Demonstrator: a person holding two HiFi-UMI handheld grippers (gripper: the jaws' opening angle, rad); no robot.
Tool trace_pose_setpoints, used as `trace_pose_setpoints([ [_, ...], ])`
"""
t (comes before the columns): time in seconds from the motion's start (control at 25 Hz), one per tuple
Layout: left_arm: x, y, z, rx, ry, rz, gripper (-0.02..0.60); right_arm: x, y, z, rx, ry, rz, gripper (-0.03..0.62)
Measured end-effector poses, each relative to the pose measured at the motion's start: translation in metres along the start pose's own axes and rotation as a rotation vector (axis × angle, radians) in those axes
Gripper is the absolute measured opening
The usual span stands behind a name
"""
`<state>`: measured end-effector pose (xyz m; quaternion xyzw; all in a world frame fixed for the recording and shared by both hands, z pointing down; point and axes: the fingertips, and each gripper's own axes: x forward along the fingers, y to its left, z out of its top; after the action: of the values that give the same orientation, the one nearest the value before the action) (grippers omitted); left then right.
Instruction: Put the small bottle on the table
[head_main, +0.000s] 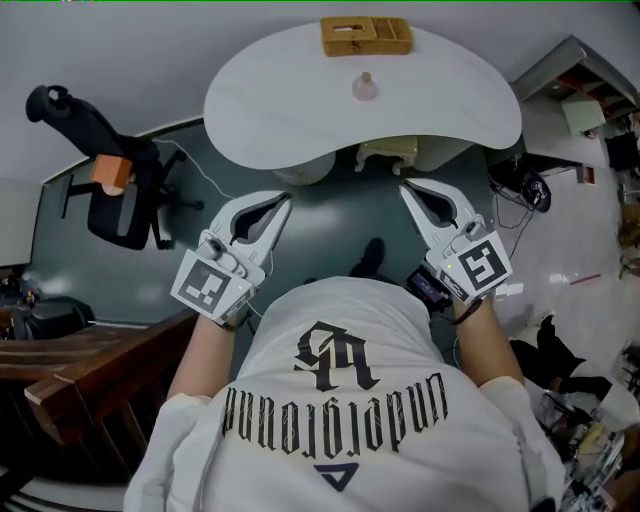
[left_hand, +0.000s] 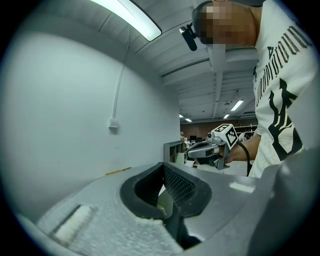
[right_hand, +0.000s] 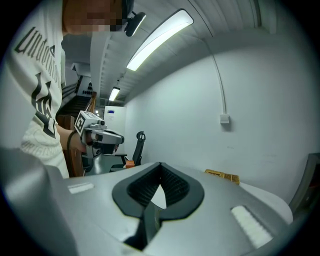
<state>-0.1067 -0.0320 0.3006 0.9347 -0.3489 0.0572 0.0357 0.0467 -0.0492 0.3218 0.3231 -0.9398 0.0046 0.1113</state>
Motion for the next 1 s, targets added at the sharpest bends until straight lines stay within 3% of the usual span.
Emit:
trace_pose_setpoints([
  [0.6, -0.081, -0.021, -0.022, 0.007, 0.019, -0.128, 0.008, -0.007, 0.11, 0.0, 0.004, 0.014, -0.098, 0.002],
  [1.0, -0.096, -0.039, -0.02, -0.008, -0.006, -0.144, 0.008, -0.018, 0.14, 0.005, 0.003, 0.046, -0.098, 0.002],
])
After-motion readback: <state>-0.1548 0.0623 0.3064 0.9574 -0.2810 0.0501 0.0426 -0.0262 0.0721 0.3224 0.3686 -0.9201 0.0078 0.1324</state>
